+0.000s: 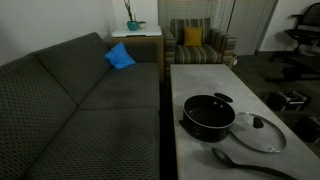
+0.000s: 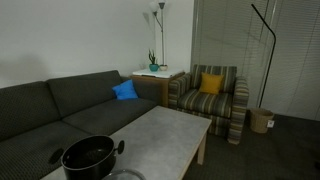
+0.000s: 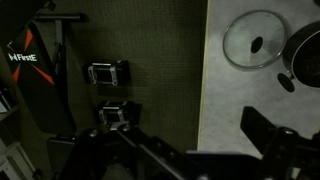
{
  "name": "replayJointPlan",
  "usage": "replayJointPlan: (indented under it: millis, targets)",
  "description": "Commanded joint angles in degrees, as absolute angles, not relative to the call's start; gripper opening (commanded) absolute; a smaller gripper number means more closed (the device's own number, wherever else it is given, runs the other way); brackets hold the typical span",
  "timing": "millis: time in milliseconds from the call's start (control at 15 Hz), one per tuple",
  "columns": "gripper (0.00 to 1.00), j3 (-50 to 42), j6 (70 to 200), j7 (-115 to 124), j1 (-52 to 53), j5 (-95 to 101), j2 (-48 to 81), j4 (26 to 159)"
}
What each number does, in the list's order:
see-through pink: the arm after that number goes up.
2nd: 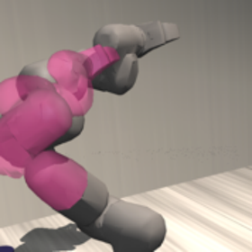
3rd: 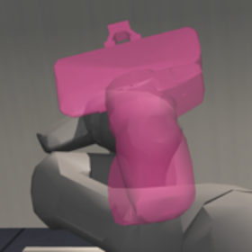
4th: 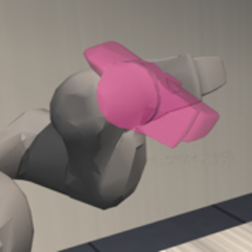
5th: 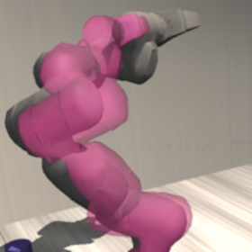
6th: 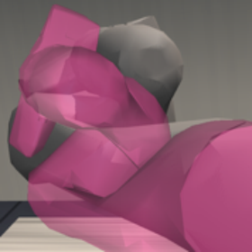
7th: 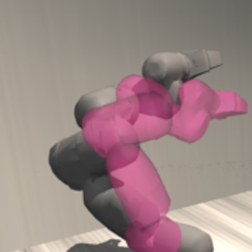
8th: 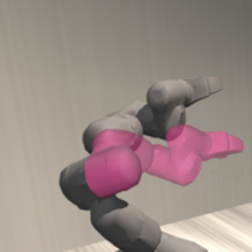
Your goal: Pick up the black spoon from the table and put it in the black pot. Pick up the back spoon from the black pot and put it on the table.
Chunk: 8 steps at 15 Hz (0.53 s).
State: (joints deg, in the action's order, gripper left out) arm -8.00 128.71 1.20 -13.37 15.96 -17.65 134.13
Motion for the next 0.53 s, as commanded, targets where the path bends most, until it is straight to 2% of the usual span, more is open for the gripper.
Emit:
replayJointPlan:
  millis: [0,200,467]
  targets:
    - [1.00,-8.3,128.5,1.2,-13.0,16.0,-17.7,134.0]
    - [1.00,-8.3,128.5,1.2,-13.0,16.0,-17.7,134.0]
    - [1.00,-3.1,131.0,1.8,-9.5,20.5,-14.4,130.3]
